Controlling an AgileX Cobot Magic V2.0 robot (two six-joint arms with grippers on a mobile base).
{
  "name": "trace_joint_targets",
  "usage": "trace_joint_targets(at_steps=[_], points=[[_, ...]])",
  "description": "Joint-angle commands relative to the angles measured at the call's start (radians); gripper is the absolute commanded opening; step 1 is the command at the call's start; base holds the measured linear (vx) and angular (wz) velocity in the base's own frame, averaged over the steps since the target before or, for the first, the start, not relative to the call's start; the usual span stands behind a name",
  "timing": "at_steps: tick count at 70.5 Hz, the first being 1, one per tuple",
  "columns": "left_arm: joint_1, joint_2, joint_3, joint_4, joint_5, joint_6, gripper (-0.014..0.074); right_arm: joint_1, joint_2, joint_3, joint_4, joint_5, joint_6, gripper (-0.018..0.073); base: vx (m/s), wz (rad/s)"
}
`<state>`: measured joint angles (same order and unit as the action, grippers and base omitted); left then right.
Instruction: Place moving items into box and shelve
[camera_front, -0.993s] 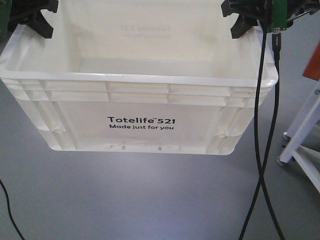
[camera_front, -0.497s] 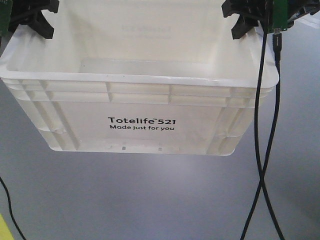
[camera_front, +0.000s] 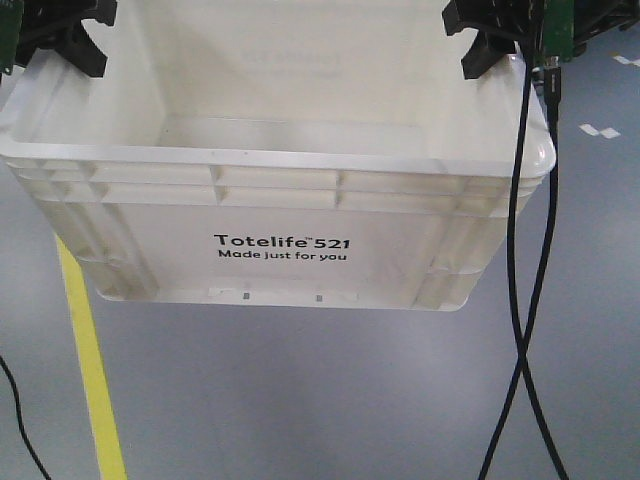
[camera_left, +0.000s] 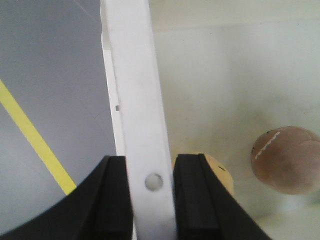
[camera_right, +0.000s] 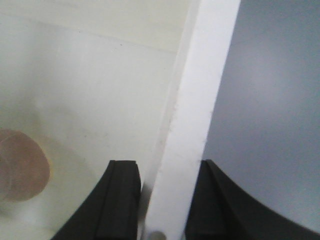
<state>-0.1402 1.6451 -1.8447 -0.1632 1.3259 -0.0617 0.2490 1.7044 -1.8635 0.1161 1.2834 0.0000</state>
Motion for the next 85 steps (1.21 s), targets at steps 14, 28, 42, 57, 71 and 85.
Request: trace_joint_targets(at_steps=[14,28,42,57,71,85], points=[[-0.015,-0.059,-0.047,-0.086,-0.099,0.004,-0.0017,0.014,-0.064,-0.047,0.079,-0.082,-0.041,-0.0012,0.25,0.60],[-0.015,-0.059,-0.047,-0.086,-0.098,0.004,-0.0017,0.014,-0.064,-0.047,0.079,-0.085,-0.041,-0.0012,0.28,0.57],[-0.015,-0.059,-0.047,-0.086,-0.098,0.004,-0.0017,0.014,-0.064,-0.047,0.079,-0.083,-0.041,-0.0012,0.31,0.52],[-0.015,-0.059,-0.047,-0.086,-0.098,0.004,-0.0017,0.014,-0.064,-0.047,0.080,-0.082,-0.041,-0.0012,0.34,0.43],[-0.015,-0.059,-0.047,-0.087,-0.098,0.004,-0.0017,0.014,-0.064,-0.047,0.080,-0.082,-0.041,-0.0012,0.39,0.33],[-0.015,-0.059,-0.047,-0.086,-0.098,0.004,-0.0017,0.014,-0.064,-0.047,0.080,-0.082,-0.041,-0.0012,0.43,0.21]])
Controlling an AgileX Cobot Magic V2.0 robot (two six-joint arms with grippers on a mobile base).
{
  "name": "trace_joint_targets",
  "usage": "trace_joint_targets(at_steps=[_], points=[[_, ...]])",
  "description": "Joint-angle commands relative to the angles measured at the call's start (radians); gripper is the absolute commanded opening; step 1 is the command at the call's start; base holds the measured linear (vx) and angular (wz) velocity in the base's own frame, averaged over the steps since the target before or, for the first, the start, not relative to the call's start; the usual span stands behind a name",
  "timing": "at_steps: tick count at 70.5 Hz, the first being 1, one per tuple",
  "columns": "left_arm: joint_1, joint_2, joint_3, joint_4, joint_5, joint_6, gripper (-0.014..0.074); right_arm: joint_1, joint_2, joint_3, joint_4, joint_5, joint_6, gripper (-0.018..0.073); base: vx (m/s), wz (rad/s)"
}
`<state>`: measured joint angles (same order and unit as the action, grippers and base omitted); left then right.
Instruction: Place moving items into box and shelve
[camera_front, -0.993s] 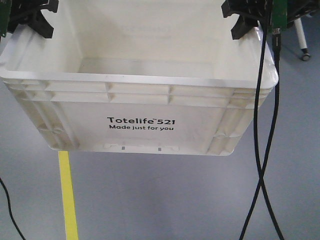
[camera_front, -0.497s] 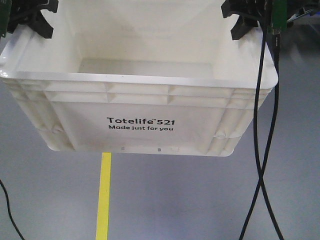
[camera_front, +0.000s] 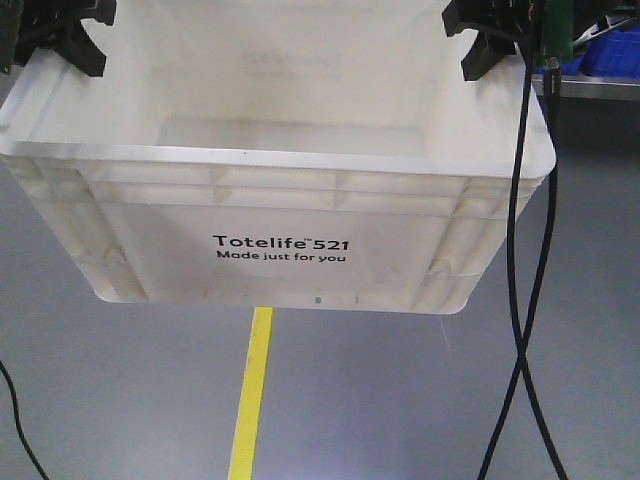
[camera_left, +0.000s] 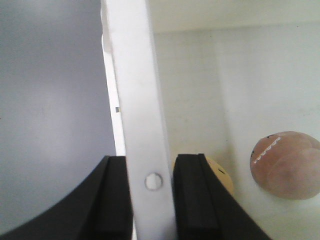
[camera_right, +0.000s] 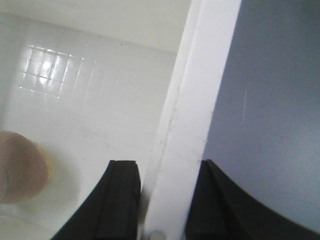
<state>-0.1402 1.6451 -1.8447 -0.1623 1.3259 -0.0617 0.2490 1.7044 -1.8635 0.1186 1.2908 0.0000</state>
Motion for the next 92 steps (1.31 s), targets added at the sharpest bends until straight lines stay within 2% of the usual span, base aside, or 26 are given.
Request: trace_joint_targets(at_steps=[1,92], points=[[-0.015,-0.059,-0.047,-0.087,-0.098,0.004,-0.0017,0.014,-0.064,-0.047,0.077,-0.089,-0.041,-0.0012,0.45,0.16],[-0.015,-0.059,-0.047,-0.087,-0.100,0.004,-0.0017,0.014,-0.064,-0.047,0.074,-0.075,-0.041,-0.0012,0.52,0.12]])
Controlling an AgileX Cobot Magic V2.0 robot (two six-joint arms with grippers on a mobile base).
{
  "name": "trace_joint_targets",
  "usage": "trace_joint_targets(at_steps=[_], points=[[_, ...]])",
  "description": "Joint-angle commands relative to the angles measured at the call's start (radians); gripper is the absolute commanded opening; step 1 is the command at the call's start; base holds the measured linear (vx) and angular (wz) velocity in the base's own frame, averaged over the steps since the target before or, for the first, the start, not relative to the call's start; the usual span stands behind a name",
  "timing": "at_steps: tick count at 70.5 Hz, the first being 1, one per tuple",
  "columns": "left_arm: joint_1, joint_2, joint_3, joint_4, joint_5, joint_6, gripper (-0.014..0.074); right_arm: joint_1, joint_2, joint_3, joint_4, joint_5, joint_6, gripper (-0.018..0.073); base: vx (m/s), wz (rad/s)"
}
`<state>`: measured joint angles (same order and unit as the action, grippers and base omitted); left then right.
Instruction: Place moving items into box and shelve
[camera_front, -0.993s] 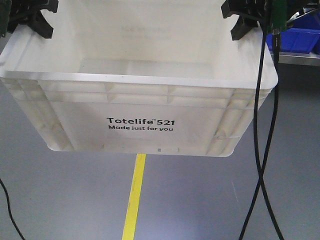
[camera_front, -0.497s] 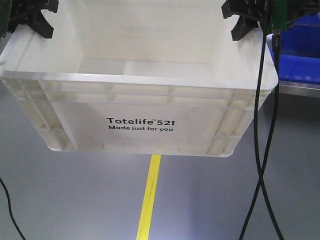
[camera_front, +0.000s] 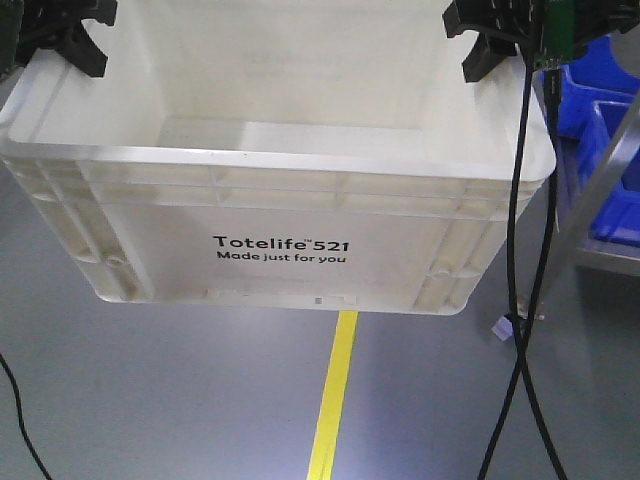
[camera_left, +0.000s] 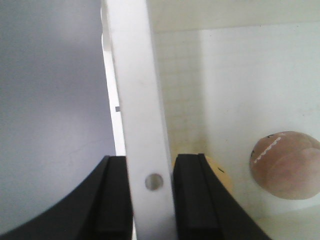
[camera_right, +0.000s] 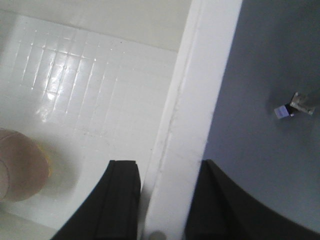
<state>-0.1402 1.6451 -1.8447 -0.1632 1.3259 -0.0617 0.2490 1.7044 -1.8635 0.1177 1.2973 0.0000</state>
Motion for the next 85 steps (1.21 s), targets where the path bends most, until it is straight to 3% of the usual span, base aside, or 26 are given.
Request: trace_joint_targets(at_steps=[1,85], points=[[-0.015,-0.059,-0.047,-0.086,-0.100,0.004,-0.0017,0.014,-0.064,-0.047,0.075,-0.082,-0.041,-0.0012,0.56,0.11],[-0.015,-0.059,-0.047,-0.086,-0.098,0.004,-0.0017,0.014,-0.064,-0.047,0.075,-0.074,-0.041,-0.0012,0.55,0.03]])
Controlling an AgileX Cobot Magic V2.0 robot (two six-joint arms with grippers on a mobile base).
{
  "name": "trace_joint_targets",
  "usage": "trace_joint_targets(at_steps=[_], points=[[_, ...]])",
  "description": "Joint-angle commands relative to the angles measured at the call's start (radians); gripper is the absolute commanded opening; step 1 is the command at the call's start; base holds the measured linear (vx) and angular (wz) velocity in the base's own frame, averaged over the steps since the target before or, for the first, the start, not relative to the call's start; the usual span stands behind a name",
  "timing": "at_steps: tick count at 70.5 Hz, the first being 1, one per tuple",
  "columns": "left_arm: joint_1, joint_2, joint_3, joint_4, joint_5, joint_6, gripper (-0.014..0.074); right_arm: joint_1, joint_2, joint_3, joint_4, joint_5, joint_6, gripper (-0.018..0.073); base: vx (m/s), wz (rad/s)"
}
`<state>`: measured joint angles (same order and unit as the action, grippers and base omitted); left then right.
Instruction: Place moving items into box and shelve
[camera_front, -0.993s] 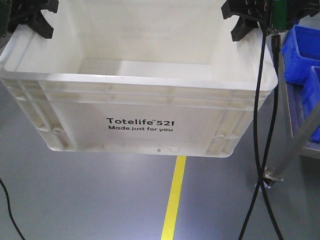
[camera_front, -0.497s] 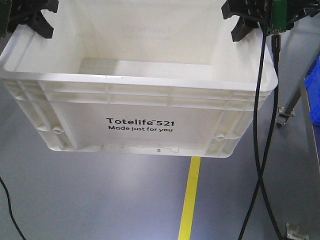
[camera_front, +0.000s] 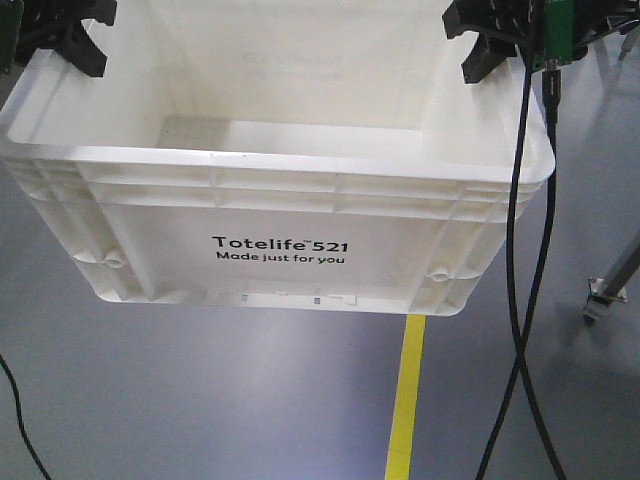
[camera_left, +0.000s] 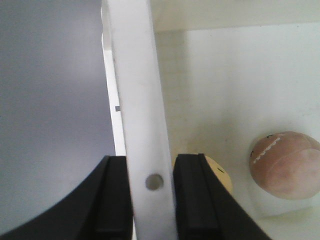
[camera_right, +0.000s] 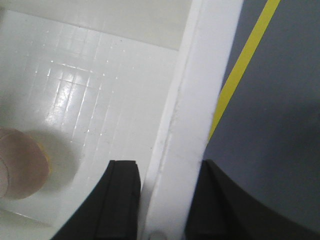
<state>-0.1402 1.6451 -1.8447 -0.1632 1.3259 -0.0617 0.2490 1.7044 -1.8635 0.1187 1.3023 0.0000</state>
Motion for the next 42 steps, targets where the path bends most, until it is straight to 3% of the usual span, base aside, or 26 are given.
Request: trace_joint_targets(at_steps=[1,42], points=[[-0.015,-0.059,-0.047,-0.086,-0.098,0.004,-0.0017,0.014,-0.064,-0.047,0.074,-0.079,-0.041,-0.0012,0.54,-0.01],[-0.015,-0.059,-0.047,-0.086,-0.098,0.004,-0.0017,0.014,-0.064,-0.047,0.074,-0.079,-0.041,-0.0012,0.54,-0.11]])
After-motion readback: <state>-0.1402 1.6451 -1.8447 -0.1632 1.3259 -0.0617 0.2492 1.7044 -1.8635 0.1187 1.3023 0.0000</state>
